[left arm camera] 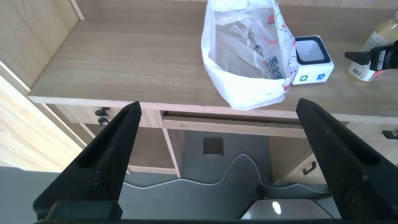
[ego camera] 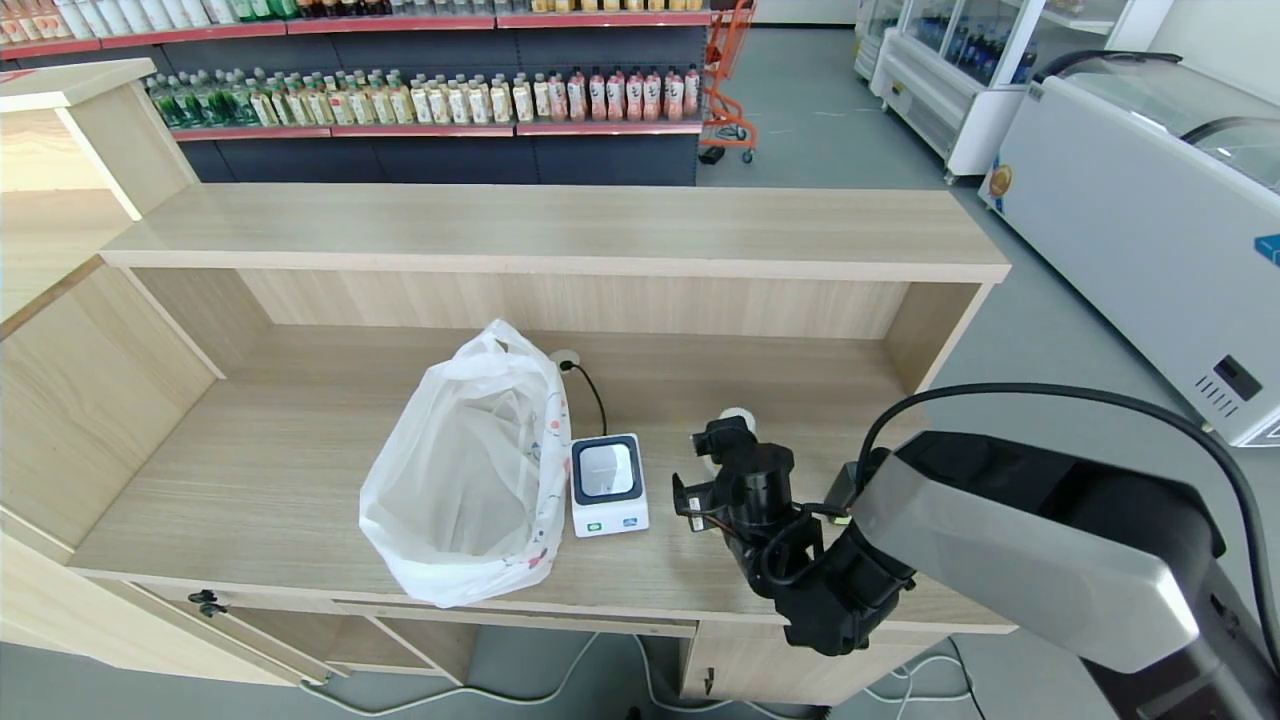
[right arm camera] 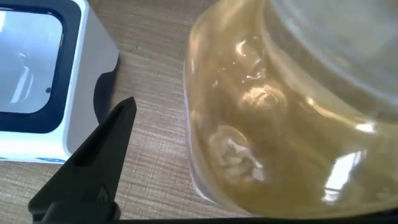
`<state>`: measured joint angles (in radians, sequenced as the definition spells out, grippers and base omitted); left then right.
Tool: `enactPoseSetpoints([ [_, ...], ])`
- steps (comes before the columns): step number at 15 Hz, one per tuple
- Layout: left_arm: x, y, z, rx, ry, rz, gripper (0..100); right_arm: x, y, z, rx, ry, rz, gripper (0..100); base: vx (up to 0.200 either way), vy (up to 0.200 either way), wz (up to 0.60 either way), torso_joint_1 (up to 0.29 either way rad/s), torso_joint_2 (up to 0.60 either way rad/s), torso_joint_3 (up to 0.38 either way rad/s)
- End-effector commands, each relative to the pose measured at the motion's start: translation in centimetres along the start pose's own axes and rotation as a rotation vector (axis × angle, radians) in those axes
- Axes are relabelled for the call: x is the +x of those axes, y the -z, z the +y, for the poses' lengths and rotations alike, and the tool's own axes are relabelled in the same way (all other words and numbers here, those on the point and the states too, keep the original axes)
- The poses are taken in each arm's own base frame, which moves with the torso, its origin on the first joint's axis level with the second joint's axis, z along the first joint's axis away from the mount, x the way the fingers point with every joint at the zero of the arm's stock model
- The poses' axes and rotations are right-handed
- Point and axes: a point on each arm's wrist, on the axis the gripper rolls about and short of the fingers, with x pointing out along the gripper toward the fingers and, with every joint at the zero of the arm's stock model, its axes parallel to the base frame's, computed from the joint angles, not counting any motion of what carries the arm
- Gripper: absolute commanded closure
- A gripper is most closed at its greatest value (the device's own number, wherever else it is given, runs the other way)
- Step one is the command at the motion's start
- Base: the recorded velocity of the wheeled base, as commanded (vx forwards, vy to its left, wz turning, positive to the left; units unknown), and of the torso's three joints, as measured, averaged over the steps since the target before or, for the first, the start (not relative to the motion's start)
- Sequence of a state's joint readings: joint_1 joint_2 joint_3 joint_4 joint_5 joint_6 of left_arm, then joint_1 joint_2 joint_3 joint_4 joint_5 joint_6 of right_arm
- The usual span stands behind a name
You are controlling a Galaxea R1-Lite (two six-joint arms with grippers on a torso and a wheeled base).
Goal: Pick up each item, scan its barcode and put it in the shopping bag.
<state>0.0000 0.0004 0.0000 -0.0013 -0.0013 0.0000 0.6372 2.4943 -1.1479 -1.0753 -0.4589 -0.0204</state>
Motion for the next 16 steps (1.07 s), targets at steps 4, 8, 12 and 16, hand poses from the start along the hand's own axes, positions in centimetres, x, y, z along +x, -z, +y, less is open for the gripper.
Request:
enactPoseSetpoints([
  [4, 0.0, 0.0, 0.0, 0.0, 0.0, -0.001, 0, 0.4, 0.0, -1.1, -0.017, 0.024, 0.006, 100, 0.0, 0.0, 0.0, 0.0, 0.0, 0.0],
  [8, 0.0, 0.0, 0.0, 0.0, 0.0, 0.001, 0, 0.1, -0.8, -1.4, 0.002, 0.024, -0.018, 100, 0.0, 0.0, 0.0, 0.0, 0.0, 0.0],
  [12, 0.0, 0.0, 0.0, 0.0, 0.0, 0.001, 0, -0.9, -3.7, -2.0, 0.098, 0.021, -0.084, 100, 0.0, 0.0, 0.0, 0.0, 0.0, 0.0],
  [16, 0.0, 0.0, 0.0, 0.0, 0.0, 0.001, 0, -4.3, -7.8, -3.8, 0.181, -0.077, -0.141, 100, 0.0, 0.0, 0.0, 0.0, 0.0, 0.0],
])
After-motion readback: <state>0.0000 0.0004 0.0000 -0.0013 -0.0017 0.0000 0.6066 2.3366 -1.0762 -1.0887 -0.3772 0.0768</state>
